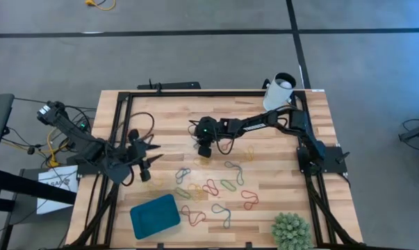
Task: Pick and place items into bin
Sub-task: Put the blue rubber band into the blue bin
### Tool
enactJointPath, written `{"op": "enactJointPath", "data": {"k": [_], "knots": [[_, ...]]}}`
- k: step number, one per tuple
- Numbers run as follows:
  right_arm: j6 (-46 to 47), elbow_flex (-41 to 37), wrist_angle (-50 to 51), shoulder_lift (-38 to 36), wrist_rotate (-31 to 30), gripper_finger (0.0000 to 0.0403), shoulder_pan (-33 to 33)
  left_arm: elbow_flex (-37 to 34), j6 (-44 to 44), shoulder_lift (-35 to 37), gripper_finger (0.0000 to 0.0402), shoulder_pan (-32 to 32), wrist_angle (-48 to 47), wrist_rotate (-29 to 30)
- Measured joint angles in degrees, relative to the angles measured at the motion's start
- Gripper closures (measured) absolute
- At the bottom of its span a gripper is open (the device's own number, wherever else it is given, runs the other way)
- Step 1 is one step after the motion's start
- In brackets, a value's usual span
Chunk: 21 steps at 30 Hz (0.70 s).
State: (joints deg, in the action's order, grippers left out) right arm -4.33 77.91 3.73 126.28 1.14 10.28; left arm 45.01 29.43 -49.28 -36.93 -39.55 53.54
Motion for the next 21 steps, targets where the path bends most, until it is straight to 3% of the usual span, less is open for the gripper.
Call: {"op": "enactJointPath", "data": {"k": [4,8,15,21], "knots": [[1.42,-0.04,-0.07,-0.02,0.01,0.0337,-0.15,0.0,3.4,3.66,0.026,0.02,-6.28,4.67],[3.22,-0.11,0.11,-0.31,-0.03,0.0391,-1.01,0.04,10.04,7.04,0.026,0.02,-13.14,5.75],[2.87,0.51,-2.4,-0.4,-5.88,0.0399,-5.67,-0.96,15.35,9.7,0.026,0.02,-17.95,5.96],[2.9,6.52,-2.54,-1.1,-4.16,0.0401,-11.06,-2.41,17.55,9.51,0.026,0.02,-18.06,6.38]]}}
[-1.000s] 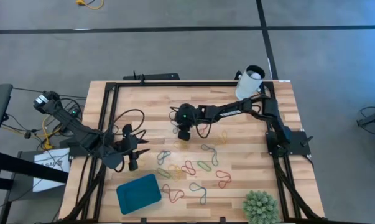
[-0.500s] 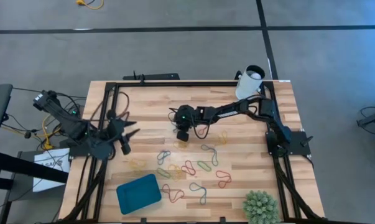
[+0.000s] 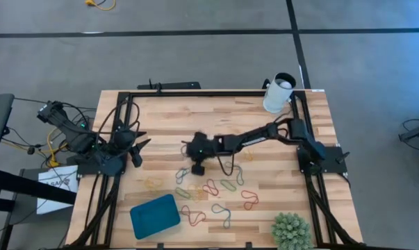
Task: Pick and place items into bin
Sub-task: Put the blue rubber band into the blue bin
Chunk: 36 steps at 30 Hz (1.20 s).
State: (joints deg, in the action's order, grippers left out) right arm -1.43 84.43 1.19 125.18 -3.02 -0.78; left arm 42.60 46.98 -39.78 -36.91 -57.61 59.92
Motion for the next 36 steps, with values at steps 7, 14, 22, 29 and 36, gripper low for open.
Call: {"op": "enactJointPath", "data": {"k": [7,14,22,29,36], "knots": [[-1.89,8.06,-5.07,0.93,0.85,0.0402,-7.51,-0.52,1.05,-0.31,0.026,0.0,0.07,0.06],[-2.3,10.83,-14.69,0.73,5.02,0.0402,-13.79,-0.52,1.61,-0.34,0.026,0.02,0.07,5.86],[-3.54,12.53,-14.57,0.73,4.67,0.0403,-18.87,-0.52,3.82,-0.34,0.026,0.02,0.07,6.38],[-2.36,12.58,-14.88,4.63,5.15,0.0403,-20.24,-0.52,5.03,-0.34,0.026,0.02,0.07,6.19],[2.07,13.85,-19.77,11.78,5.9,0.0403,-19.96,-0.52,6.82,-0.36,0.026,0.04,0.07,2.84]]}}
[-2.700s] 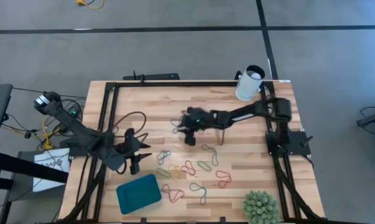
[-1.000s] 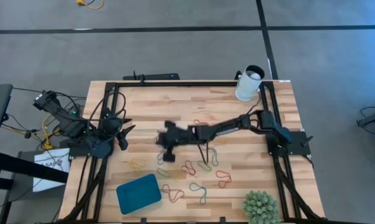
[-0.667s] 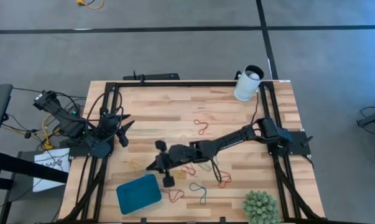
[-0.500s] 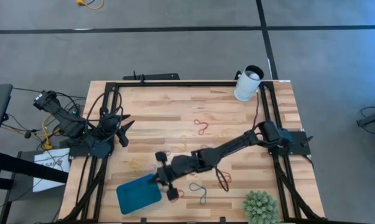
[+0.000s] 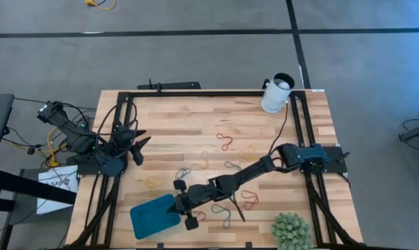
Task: Pick and place items into bin
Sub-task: Put the blue rubber band into the blue bin
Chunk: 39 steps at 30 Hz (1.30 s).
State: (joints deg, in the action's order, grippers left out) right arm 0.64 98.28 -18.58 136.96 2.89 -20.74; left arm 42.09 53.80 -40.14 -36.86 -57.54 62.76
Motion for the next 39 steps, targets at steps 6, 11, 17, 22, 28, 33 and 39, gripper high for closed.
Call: {"op": "enactJointPath", "data": {"k": [6,11,17,22,28,33,39], "knots": [[0.23,5.25,2.46,4.42,0.71,0.0393,-0.03,0.0,0.0,0.02,0.026,0.0,0.0,-0.96],[-3.67,10.27,13.17,4.79,-0.2,0.0376,0.23,0.0,-0.02,0.02,0.026,0.0,-0.14,-0.98],[-4.2,14.17,21.66,4.67,-0.19,0.034,1.37,0.0,-0.04,0.01,0.026,0.0,-0.71,-0.96],[-4.19,14.23,24.74,4.62,-0.06,0.0311,2.25,0.0,-0.09,0.02,0.026,0.0,-1.07,-0.96],[-4.18,14.23,24.8,4.62,0.23,0.0281,2.5,0.0,-0.17,0.0,0.026,0.0,-1.08,-0.96],[-7.25,14.05,25.8,0.99,0.07,0.0272,2.5,0.0,-0.19,0.0,0.026,0.0,-1.2,-1.15],[-10.16,14.27,35.47,-7.61,0.1,0.0272,3.91,0.0,1.09,0.03,0.026,0.0,-2.12,-2.41]]}}
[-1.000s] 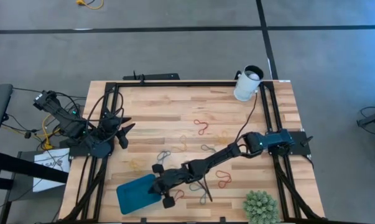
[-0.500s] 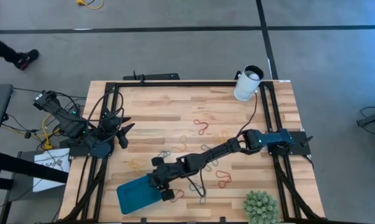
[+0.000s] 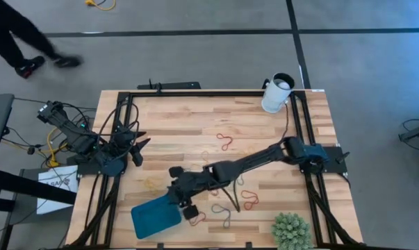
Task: Pick and place items into bin
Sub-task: Put the blue rubber band into the blue bin
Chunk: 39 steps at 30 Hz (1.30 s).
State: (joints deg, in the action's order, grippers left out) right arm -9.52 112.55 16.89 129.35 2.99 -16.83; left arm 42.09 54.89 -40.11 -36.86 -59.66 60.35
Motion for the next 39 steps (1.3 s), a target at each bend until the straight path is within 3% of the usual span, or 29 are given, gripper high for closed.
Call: {"op": "enactJointPath", "data": {"k": [7,10,13,16,19,26,30,34,39], "knots": [[5.21,-0.1,24.96,-10.02,-0.02,0.029,4.6,0.0,6.34,0.83,0.026,-0.06,-7.02,-8.13],[5.11,-0.1,34.73,-14.3,-0.03,0.0295,6.44,0.0,11.75,0.73,0.026,-0.29,-10.57,-8.61],[5.38,-0.68,41.82,-18.29,0.1,0.0295,8.47,-0.9,14.85,0.67,0.026,-0.44,-7.85,-9.8],[6.45,-5.97,42.35,-23.3,0.08,0.0295,10.21,-4.55,16.02,0.65,0.026,-0.44,1.4,-13.52],[8.69,-15.11,38.94,-29.29,0.14,0.0295,11.58,-9.92,15.68,0.2,0.026,-0.48,11.9,-17.73],[15.98,-39.87,20.65,-45.7,0.04,0.0295,12.49,-20.53,12.02,-2.83,0.026,0.47,35.97,-20.18],[16.99,-51.09,7.59,-52.13,-0.01,0.0295,12.7,-25.61,9.09,-9.54,0.026,2.76,52.81,-25.75],[13.69,-57.41,-5.74,-54.0,-0.14,0.0295,14.43,-26.56,8.2,-20.16,0.026,6.27,62.12,-29.48],[9.07,-58.1,-13.76,-52.3,-0.09,0.0295,18.11,-24.7,-1.37,-33.39,0.026,9.11,70.85,-31.57]]}}
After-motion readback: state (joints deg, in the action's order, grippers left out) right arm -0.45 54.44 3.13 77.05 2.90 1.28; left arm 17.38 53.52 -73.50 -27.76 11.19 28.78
